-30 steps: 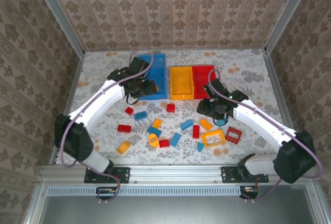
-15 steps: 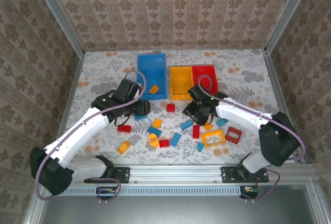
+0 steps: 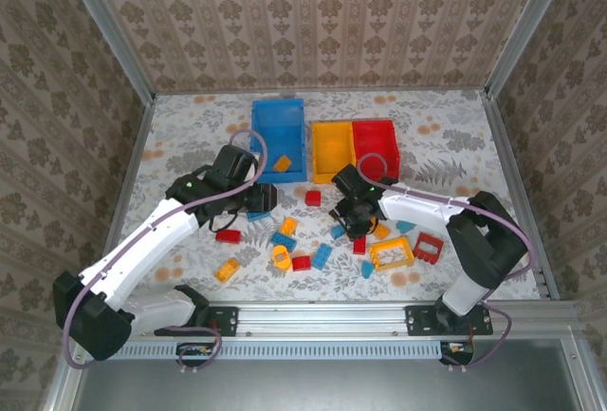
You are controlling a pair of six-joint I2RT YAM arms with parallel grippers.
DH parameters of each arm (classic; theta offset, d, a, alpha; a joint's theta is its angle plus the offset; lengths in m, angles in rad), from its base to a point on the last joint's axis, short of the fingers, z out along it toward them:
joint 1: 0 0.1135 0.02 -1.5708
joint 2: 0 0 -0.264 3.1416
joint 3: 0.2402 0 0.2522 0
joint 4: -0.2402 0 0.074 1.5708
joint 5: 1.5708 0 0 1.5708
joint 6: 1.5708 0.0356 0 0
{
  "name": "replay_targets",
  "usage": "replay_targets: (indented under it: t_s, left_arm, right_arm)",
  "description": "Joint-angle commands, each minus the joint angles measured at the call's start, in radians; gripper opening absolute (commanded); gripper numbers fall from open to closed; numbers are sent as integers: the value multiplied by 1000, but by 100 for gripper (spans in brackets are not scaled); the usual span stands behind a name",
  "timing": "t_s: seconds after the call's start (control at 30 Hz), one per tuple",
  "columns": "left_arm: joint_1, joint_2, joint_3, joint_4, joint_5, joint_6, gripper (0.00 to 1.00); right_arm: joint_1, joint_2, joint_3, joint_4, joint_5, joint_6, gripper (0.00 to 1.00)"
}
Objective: Sort the legos into containers by color
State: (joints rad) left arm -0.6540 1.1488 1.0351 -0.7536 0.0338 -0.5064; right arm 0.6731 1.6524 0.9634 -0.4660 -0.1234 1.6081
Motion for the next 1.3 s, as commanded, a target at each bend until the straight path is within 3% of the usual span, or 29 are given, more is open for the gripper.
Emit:
replay_targets:
  t_s: [0.0, 0.3, 0.5, 0.67, 0.9, 1.03, 1.27]
  left_arm:
    - [-4, -23, -9, 13, 15, 20, 54]
    - [-4, -45, -13, 44, 26, 6, 54]
    - [-3, -64, 7, 82, 37, -9, 55]
    - [2, -47, 30, 95, 26, -21, 55]
    - [7, -13, 57, 94, 32, -14, 55]
    - [10, -9, 54, 96, 26, -20, 55]
    - [11, -4, 51, 100, 22, -30, 55]
  right_arm:
    - [7, 28, 14, 8, 26, 31, 42]
    - [4, 59, 70, -22, 64, -45, 20]
    - [-14, 29, 246, -159, 216, -315, 12]
    - [-70, 89, 374, -135, 281, -552, 12]
    - [-147, 300, 630, -144, 228, -757, 13]
    - [-150, 400, 756, -207, 213, -793, 15]
    - [-161, 452, 796, -236, 218, -789, 12]
